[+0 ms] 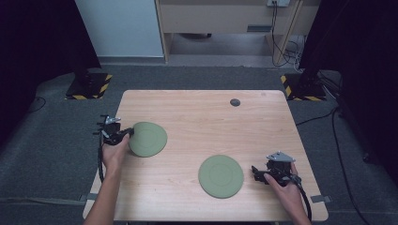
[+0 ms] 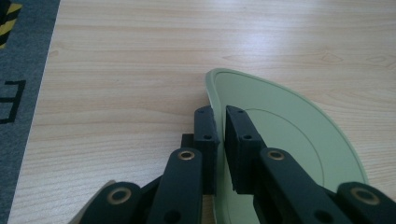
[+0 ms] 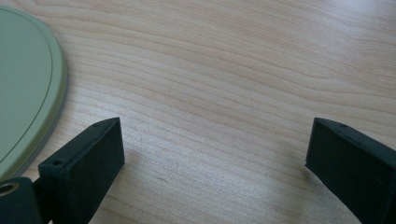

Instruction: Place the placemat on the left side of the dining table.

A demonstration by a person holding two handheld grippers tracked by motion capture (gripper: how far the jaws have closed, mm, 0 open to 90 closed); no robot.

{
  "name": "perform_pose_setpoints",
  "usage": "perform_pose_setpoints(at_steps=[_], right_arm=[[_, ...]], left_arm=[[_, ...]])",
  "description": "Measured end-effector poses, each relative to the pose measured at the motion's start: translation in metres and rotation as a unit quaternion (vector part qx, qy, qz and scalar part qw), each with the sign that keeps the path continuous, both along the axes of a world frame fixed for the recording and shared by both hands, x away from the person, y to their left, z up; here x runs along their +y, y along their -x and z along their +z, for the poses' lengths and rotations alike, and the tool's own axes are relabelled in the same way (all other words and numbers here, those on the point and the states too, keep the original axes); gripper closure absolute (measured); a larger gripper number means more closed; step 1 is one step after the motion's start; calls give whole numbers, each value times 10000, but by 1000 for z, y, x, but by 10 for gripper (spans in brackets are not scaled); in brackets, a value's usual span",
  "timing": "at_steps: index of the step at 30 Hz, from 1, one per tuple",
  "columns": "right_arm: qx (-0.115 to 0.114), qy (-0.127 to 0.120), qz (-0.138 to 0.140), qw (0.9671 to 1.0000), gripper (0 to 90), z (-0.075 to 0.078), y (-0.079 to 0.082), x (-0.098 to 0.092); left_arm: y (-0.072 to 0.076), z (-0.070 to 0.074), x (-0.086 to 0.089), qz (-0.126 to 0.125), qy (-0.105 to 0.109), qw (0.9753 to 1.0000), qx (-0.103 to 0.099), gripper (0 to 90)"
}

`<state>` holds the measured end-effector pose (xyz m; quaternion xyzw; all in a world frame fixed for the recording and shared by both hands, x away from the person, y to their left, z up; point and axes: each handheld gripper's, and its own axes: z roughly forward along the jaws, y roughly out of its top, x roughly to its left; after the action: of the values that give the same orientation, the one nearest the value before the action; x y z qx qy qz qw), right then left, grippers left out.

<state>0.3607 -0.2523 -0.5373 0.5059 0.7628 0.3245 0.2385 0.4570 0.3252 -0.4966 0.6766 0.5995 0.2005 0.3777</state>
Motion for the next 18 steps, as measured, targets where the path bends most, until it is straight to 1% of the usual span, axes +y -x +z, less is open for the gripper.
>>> perform_pose_setpoints(at_steps=[4,14,18], right_arm=[[78,50,-29,10000,43,-1,1,0],[112,33,-40,9999,37,-1,0,0],[114,35,-41,9999,38,-1,0,0]], left_arm=[[-1,-1,2,2,-10,10000,46,821],[-4,-4,2,37,-123,9999,94,781],[-5,-7,3,31,-258,9995,157,735]])
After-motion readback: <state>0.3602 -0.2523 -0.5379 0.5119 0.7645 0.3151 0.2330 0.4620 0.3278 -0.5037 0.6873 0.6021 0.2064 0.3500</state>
